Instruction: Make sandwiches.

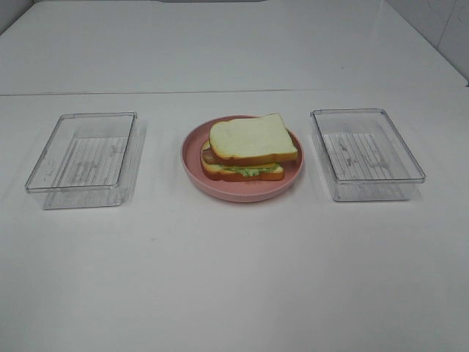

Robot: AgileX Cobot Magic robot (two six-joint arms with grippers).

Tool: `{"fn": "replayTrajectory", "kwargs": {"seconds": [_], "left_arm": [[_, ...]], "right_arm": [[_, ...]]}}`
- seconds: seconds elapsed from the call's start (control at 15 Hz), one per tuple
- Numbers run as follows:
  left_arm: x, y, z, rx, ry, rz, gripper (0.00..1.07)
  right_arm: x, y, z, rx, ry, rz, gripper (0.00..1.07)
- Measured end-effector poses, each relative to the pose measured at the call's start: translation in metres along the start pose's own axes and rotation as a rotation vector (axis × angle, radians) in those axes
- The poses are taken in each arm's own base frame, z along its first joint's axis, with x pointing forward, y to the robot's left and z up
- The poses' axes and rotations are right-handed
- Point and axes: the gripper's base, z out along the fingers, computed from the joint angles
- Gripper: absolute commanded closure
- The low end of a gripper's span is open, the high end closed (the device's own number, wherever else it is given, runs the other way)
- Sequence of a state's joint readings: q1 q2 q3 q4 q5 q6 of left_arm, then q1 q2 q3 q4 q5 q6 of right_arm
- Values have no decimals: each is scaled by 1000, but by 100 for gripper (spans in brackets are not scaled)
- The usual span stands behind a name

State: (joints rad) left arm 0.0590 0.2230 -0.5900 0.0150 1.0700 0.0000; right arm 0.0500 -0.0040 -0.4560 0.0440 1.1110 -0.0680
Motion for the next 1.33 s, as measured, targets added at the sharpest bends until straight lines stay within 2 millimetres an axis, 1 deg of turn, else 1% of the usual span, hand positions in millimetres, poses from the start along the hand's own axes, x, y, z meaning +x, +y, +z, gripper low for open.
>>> {"fn": "replayTrajectory", "kwargs": {"seconds": [0.07,0.13,0.27,1.33], "left_arm": [[6,0,-1,3,-17,-2,7],[24,-2,-6,18,-69,-10,7],[34,-3,-15,27,-146,-15,7],[34,-3,-15,84,-148,10,7]], "right_arm": [[0,0,0,-1,0,0,11],[0,0,0,-1,0,0,11],[0,0,0,-2,0,1,11],[0,1,0,-7,0,4,11]]}}
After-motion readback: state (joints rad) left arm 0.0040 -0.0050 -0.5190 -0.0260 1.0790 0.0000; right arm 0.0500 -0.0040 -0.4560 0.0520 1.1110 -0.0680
